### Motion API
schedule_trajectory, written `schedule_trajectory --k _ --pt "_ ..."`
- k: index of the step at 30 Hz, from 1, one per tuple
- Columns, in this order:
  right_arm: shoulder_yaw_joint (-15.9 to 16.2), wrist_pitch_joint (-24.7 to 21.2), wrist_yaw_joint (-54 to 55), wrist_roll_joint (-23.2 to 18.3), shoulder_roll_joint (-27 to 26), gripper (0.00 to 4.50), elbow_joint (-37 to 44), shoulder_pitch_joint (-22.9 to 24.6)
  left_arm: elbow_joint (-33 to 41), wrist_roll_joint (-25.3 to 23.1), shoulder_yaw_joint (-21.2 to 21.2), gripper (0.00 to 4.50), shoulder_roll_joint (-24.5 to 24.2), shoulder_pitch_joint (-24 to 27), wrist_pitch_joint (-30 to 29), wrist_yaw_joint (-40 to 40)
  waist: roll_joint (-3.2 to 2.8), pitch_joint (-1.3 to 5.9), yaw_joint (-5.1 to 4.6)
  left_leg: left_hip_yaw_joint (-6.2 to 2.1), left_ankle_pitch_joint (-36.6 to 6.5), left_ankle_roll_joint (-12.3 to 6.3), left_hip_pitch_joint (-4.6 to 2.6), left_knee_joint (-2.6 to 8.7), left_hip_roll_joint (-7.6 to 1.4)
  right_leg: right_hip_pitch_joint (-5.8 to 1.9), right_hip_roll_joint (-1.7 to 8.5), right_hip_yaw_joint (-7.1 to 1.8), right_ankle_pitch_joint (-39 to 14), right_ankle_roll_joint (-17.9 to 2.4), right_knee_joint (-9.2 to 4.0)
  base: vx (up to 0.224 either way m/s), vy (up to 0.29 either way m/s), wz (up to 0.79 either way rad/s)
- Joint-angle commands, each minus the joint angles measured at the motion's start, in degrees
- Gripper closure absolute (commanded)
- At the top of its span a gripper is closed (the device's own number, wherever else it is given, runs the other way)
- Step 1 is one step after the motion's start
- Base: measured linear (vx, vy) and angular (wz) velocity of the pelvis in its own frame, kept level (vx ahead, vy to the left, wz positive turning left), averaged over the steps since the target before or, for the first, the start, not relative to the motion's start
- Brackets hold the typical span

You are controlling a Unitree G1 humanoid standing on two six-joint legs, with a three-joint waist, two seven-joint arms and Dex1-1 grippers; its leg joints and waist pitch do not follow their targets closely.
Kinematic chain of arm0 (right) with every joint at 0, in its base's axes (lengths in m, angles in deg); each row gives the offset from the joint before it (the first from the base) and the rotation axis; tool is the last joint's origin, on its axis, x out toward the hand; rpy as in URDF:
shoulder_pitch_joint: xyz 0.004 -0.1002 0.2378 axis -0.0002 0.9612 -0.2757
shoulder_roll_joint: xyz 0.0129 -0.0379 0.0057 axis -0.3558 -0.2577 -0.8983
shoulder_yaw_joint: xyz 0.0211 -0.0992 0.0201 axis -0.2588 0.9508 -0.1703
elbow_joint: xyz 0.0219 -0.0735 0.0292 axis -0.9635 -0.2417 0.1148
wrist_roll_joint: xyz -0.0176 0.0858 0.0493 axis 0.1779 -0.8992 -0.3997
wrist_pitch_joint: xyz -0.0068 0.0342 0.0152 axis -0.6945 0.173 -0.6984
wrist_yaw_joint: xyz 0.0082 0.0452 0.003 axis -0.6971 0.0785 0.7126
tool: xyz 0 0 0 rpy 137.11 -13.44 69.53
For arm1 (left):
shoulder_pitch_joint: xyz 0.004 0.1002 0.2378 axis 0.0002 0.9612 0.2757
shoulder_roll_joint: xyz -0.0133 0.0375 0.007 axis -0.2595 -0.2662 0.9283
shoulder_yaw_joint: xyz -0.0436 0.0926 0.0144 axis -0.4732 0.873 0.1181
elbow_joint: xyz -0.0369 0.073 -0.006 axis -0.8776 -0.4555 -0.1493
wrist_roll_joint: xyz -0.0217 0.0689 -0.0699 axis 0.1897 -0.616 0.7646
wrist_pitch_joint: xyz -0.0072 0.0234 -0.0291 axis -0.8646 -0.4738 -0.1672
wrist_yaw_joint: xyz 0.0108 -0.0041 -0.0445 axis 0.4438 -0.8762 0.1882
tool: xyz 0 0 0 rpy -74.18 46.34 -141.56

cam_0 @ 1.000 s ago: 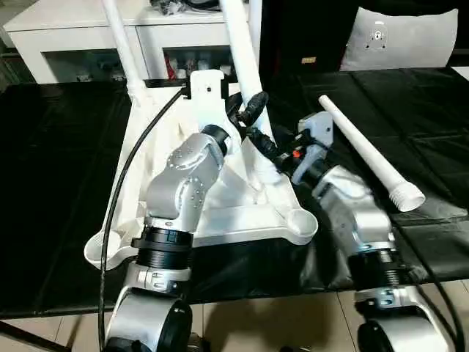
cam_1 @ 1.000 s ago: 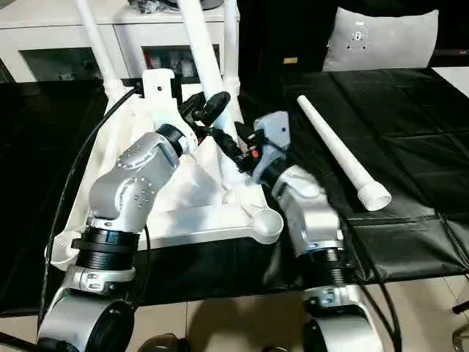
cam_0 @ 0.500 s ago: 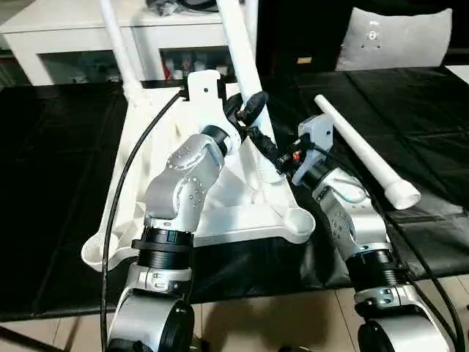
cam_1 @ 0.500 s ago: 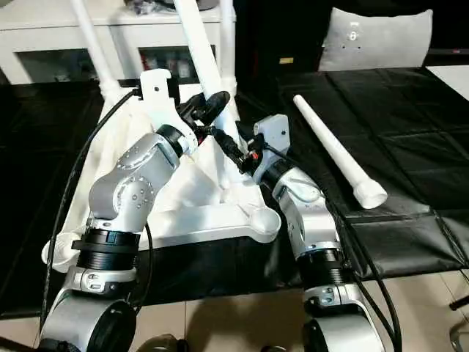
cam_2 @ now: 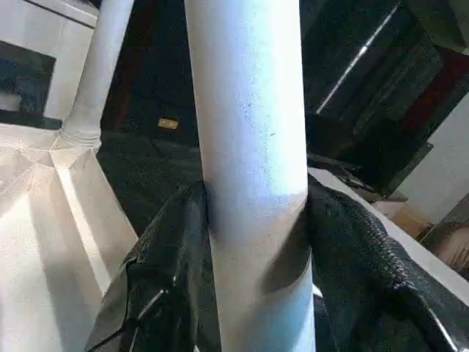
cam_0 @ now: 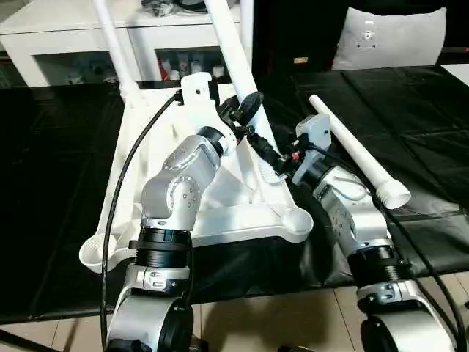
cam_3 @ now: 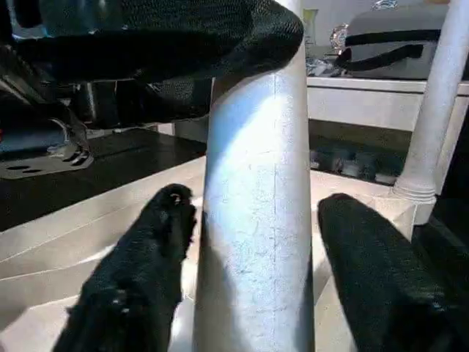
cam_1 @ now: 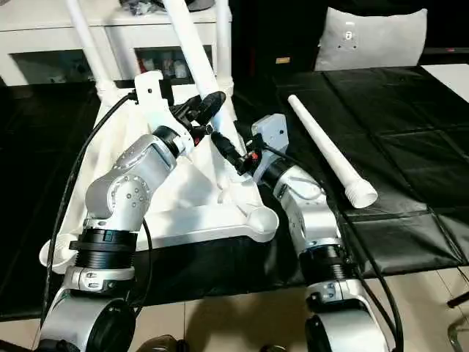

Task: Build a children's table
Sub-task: Pick table leg

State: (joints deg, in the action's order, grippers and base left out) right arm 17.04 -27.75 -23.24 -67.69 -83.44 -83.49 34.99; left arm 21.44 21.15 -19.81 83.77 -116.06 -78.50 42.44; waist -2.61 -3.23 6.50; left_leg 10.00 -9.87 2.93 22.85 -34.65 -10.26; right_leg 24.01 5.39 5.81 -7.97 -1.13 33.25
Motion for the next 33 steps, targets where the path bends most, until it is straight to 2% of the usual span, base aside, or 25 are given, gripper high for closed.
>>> schedule_trajectory --k 1,3,6,9,13,14,15,16,17,18,19,20,22,24,25,27,33 --pt "0.2 0.8 -0.5 -0.3 0.4 1.23 0.3 -1.3 -0.1 0.2 0.2 2.66 -0.1 -0.4 -0.2 -0.8 0.71 5.0 0.0 -0.8 -7.3 -7.25 -1.0 3.43 -2.55 -3.72 3.18 -2.31 -11.8 -10.8 -3.05 0.0 0.0 0.0" --pt "-0.5 0.1 -1.2 -1.5 0.5 1.12 0.6 -1.5 -0.3 -0.1 0.4 2.66 -0.8 -0.4 -0.1 -1.3 0.74 4.96 -0.05 -0.82 -7.8 -7.21 -0.99 3.46 -2.54 -3.75 3.19 -2.3 -12.0 -10.8 -3.07 0.0 0.0 0.0" --pt "-4.5 -8.4 -6.0 -10.5 1.5 0.88 4.9 -1.7 -0.5 -1.3 2.2 2.66 -5.0 0.2 -0.3 -5.7 0.62 4.9 -0.02 -0.86 -8.4 -7.95 -1.19 3.56 -2.49 -3.76 2.99 -2.31 -12.5 -10.4 -3.21 0.0 0.0 0.0" --pt "-5.9 -15.3 -9.7 -15.3 3.9 0.68 7.5 -1.7 -0.2 -1.8 4.0 2.66 -8.3 1.0 -0.7 -9.8 0.49 5.02 0.03 -0.95 -7.5 -7.74 -1.25 3.53 -2.71 -3.75 3.04 -2.33 -11.1 -10.5 -2.84 0.0 0.0 0.0" --pt "-6.1 -19.0 -12.2 -17.0 6.2 0.3 8.2 -1.9 0.2 -0.9 4.6 2.66 -10.4 1.5 -1.6 -13.3 0.56 5.07 0.14 -0.81 -6.9 -7.01 -1.22 3.42 -2.53 -3.8 3.13 -2.35 -10.7 -11.2 -2.75 0.0 0.0 0.0" --pt "-6.1 -21.3 -14.0 -17.6 8.2 0.3 8.1 -2.2 0.6 -0.1 5.5 2.66 -12.3 1.9 -2.2 -17.0 0.55 5.07 0.2 -0.79 -7.1 -6.67 -1.22 3.4 -2.51 -3.76 3.18 -2.35 -11.0 -11.3 -2.75 0.0 0.0 0.0" --pt "-6.1 -21.9 -14.2 -17.7 8.5 0.23 8.1 -2.3 0.6 -0.1 5.7 2.66 -12.7 1.9 -2.1 -17.6 0.9 5.04 0.3 -0.81 -7.3 -6.43 -1.26 3.46 -2.52 -3.79 3.25 -2.36 -11.9 -11.4 -2.64 0.0 0.0 0.0" --pt "-5.7 -24.5 -15.7 -18.4 10.1 0.05 8.1 -2.5 1.0 0.8 6.4 2.67 -14.2 2.0 -2.2 -20.9 0.75 4.97 0.35 -0.76 -7.7 -6.03 -1.31 3.46 -2.53 -3.68 3.24 -2.41 -12.9 -11.1 -2.75 0.0 0.0 0.0" --pt "-4.7 -27.6 -18.1 -18.7 12.1 0.05 8.3 -2.8 1.6 2.8 6.6 2.67 -15.6 1.9 -2.9 -25.0 0.99 4.9 0.27 -0.69 -7.9 -5.89 -1.28 3.5 -2.47 -3.71 3.17 -2.42 -13.4 -10.9 -2.89 0.0 0.0 0.0" --pt "-4.0 -29.2 -19.5 -19.0 13.2 0.01 8.6 -2.8 1.9 3.7 6.5 2.67 -16.2 1.7 -3.2 -26.9 0.81 4.92 0.49 -0.72 -8.0 -5.58 -1.44 3.49 -2.43 -3.79 3.19 -2.38 -14.2 -11.0 -2.79 0.0 0.0 0.0" --pt "-2.9 -30.1 -21.2 -18.7 14.4 0.0 8.8 -2.8 1.9 4.8 6.5 2.68 -16.9 1.4 -3.6 -29.4 0.75 4.91 0.55 -0.71 -8.1 -5.38 -1.37 3.5 -2.54 -3.72 3.21 -2.41 -14.2 -10.9 -2.78 0.0 0.0 0.0" --pt "-2.0 -30.7 -22.8 -18.5 15.4 0.0 9.2 -2.7 2.0 5.8 6.5 2.68 -17.5 1.1 -4.2 -31.6 1.04 4.84 0.51 -0.64 -8.5 -5.02 -1.3 3.47 -2.55 -3.7 3.25 -2.43 -14.6 -10.8 -2.77 0.0 0.0 0.0" --pt "-0.4 -30.6 -26.5 -18.6 16.9 0.0 10.4 -2.1 2.2 7.5 6.5 2.68 -18.3 0.8 -4.9 -35.3 1.2 4.82 0.63 -0.54 -8.1 -5.13 -1.11 3.34 -2.52 -3.78 3.39 -2.45 -15.2 -10.6 -2.72 0.0 0.0 0.0" --pt "1.9 -34.0 -31.6 -20.3 19.3 0.0 13.1 -1.1 2.7 9.8 6.5 2.68 -19.0 0.4 -6.3 -39.0 1.2 4.74 0.66 -0.52 -8.2 -5.18 -1.13 3.31 -2.51 -3.74 3.37 -2.44 -16.1 -10.5 -2.82 0.0 0.0 0.0" --pt "2.3 -34.4 -32.5 -20.6 19.6 0.0 13.6 -0.9 2.8 10.1 6.6 2.68 -19.1 0.4 -6.4 -39.6 1.35 4.71 0.7 -0.5 -8.2 -5.32 -1.1 3.32 -2.51 -3.81 3.31 -2.45 -16.4 -10.4 -2.86 0.0 0.0 0.0" --pt "4.3 -36.4 -36.6 -21.4 21.4 0.0 15.1 -0.6 3.7 11.7 7.6 2.68 -19.9 0.1 -6.7 -43.5 1.29 4.68 0.88 -0.58 -8.8 -5.24 -1.17 3.28 -2.59 -3.67 3.28 -2.46 -17.8 -10.0 -2.9 0.0 0.0 0.0" --pt "5.7 -38.5 -39.1 -22.0 21.7 0.47 15.1 -1.3 3.8 12.5 7.5 2.68 -18.9 -0.9 -6.2 -44.6 1.5 4.27 0.83 -0.66 -12.1 -3.07 -1.42 3.52 -2.52 -3.43 3.45 -2.53 -25.2 -7.7 -3.75 0.0 0.0 0.0"
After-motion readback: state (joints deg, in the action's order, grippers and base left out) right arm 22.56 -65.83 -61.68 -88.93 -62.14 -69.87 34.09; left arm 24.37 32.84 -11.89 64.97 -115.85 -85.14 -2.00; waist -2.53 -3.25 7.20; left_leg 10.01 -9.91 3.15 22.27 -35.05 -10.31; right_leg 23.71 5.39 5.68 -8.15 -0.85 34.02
